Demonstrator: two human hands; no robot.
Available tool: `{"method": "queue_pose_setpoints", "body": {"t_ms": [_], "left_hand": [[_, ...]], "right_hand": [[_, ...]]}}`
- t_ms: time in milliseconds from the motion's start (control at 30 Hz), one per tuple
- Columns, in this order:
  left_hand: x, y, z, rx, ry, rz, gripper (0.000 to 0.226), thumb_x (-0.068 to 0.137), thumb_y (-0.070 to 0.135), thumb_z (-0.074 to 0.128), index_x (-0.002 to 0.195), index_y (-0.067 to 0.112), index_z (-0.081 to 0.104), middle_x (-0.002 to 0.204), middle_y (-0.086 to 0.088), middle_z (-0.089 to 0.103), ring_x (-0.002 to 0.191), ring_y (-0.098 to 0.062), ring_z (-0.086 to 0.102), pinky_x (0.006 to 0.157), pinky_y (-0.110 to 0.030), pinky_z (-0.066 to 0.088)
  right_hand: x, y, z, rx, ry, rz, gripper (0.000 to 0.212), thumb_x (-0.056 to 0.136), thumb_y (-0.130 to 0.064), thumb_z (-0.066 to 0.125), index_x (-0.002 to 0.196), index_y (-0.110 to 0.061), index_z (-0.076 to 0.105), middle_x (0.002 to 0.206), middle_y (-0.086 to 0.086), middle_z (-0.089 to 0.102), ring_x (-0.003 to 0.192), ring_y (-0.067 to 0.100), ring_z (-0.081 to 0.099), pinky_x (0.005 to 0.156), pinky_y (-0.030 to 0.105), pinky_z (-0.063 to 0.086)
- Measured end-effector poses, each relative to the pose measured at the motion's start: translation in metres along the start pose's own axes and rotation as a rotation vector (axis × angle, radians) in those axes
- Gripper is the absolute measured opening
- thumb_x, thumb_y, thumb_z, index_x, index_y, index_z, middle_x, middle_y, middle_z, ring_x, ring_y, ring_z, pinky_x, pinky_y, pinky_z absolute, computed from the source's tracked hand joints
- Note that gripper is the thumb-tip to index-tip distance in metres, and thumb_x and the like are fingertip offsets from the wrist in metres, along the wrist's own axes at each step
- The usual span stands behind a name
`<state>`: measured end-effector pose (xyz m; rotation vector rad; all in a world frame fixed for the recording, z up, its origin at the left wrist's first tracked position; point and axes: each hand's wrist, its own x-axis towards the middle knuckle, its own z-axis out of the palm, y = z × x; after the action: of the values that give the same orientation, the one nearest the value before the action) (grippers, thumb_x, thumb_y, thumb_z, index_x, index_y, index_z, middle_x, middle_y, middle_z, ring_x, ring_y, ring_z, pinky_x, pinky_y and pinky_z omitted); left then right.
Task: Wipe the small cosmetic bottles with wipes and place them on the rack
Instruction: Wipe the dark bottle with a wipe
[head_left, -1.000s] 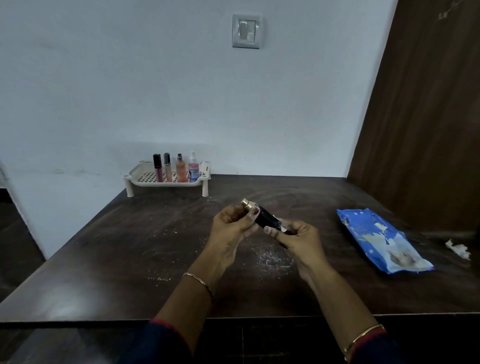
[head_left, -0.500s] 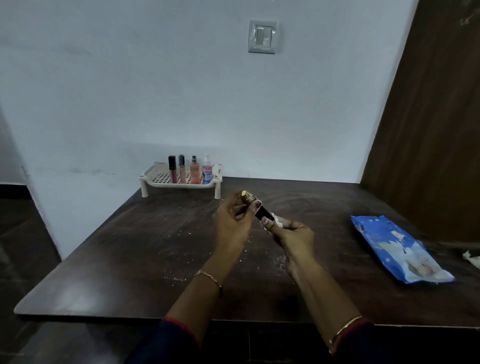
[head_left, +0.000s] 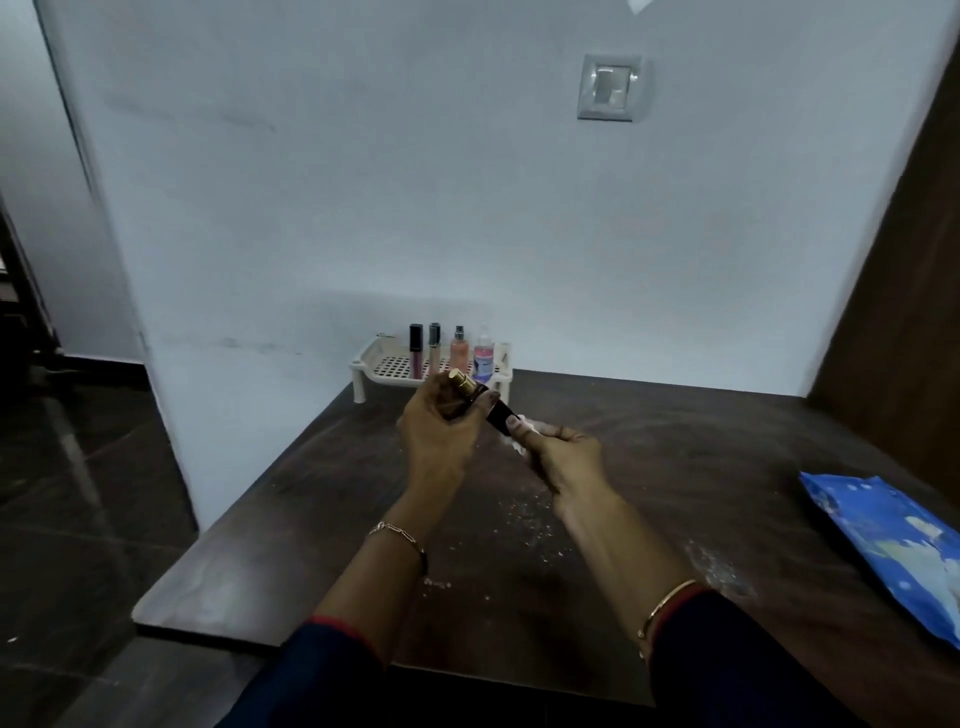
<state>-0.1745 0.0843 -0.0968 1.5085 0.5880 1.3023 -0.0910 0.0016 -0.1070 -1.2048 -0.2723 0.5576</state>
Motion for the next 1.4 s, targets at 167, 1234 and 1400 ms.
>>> {"method": "queue_pose_setpoints", "body": {"t_ms": [167, 1234, 1400], "left_hand": [[0.058, -0.013, -0.030, 0.235, 0.050, 0.059, 0.034, 0.069, 0.019, 0.081, 0.097, 0.007, 0.065, 0.087, 0.003, 0.067, 0.073, -0.001, 0.059, 0.060, 0.003, 0.042], [0.249, -0.138, -0.031, 0.768, 0.003, 0.068, 0.039, 0.070, 0.038, 0.077, 0.094, 0.010, 0.063, 0.098, -0.011, 0.066, 0.087, -0.021, 0.062, 0.071, -0.024, 0.044], [0.243, -0.124, -0.035, 0.757, 0.039, 0.069, 0.049, 0.068, 0.039, 0.079, 0.102, 0.009, 0.059, 0.103, -0.012, 0.063, 0.092, -0.023, 0.060, 0.074, -0.027, 0.044]], "right_hand": [[0.025, 0.003, 0.049, -0.073, -0.051, 0.010, 0.015, 0.070, -0.004, 0.079, 0.079, -0.002, 0.067, 0.066, 0.008, 0.063, 0.038, 0.004, 0.052, 0.040, 0.013, 0.044], [0.182, 0.063, 0.093, -0.317, 0.028, -0.018, 0.026, 0.072, -0.012, 0.079, 0.094, -0.011, 0.067, 0.101, 0.005, 0.067, 0.093, 0.019, 0.063, 0.082, 0.036, 0.055], [0.175, 0.051, 0.087, -0.273, 0.005, 0.009, 0.019, 0.072, -0.004, 0.077, 0.088, -0.009, 0.068, 0.097, 0.009, 0.069, 0.092, 0.021, 0.066, 0.071, 0.030, 0.055]]}}
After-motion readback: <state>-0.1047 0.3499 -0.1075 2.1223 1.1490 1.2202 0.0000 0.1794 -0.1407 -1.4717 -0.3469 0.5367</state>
